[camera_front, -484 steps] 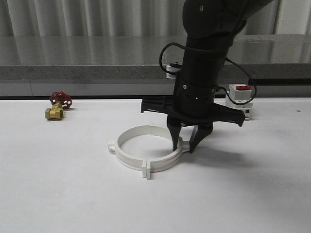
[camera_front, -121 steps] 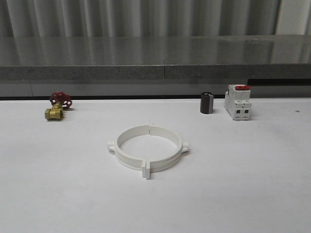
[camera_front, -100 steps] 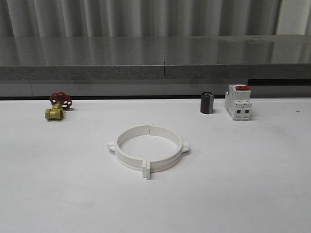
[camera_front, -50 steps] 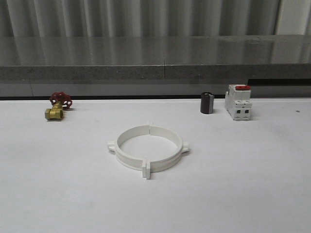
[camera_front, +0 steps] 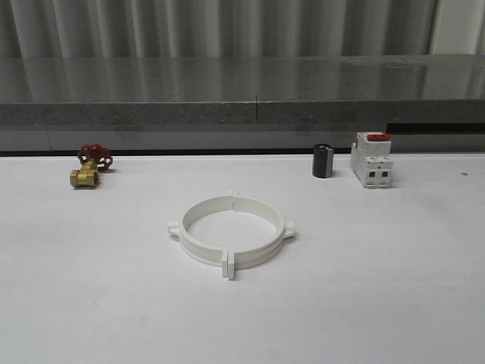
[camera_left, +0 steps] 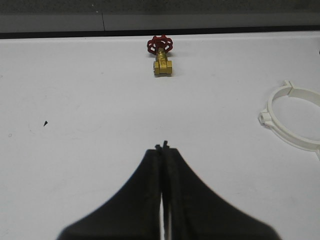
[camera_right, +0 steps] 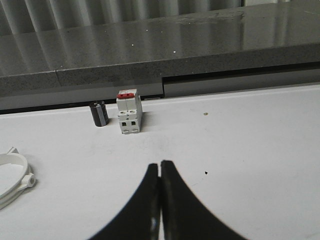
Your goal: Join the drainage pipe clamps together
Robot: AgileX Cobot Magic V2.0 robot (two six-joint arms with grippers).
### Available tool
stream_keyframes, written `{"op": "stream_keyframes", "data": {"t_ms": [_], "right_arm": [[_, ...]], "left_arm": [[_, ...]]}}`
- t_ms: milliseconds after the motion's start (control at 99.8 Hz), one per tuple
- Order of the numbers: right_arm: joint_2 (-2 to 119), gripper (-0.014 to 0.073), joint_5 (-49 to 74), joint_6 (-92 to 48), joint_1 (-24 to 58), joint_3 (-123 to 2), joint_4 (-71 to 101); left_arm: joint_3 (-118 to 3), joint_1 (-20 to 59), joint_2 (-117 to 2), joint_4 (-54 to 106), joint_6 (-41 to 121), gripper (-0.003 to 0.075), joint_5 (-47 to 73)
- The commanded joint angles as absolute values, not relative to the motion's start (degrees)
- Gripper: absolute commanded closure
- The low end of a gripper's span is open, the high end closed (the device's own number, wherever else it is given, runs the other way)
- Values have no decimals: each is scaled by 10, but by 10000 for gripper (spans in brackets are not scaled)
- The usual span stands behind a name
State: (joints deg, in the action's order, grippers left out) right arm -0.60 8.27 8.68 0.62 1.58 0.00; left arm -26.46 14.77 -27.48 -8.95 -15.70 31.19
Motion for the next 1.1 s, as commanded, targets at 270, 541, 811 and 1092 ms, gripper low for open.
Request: {"op": "stream_keyframes", "data": {"t_ms": [270,541,811,1092], "right_arm": [[-18,711,32,81,7,7,0],[-18,711,32,81,7,7,0],[-18,711,32,81,7,7,0],[-18,711,32,81,7,7,0]], "left_arm": [[-232,92,-225,-84,-124,740,123],[-108,17,-103,-7,-51,740,39],[-5,16,-13,11,-51,740,6],[18,19,21,-14,-51,740,0]]}}
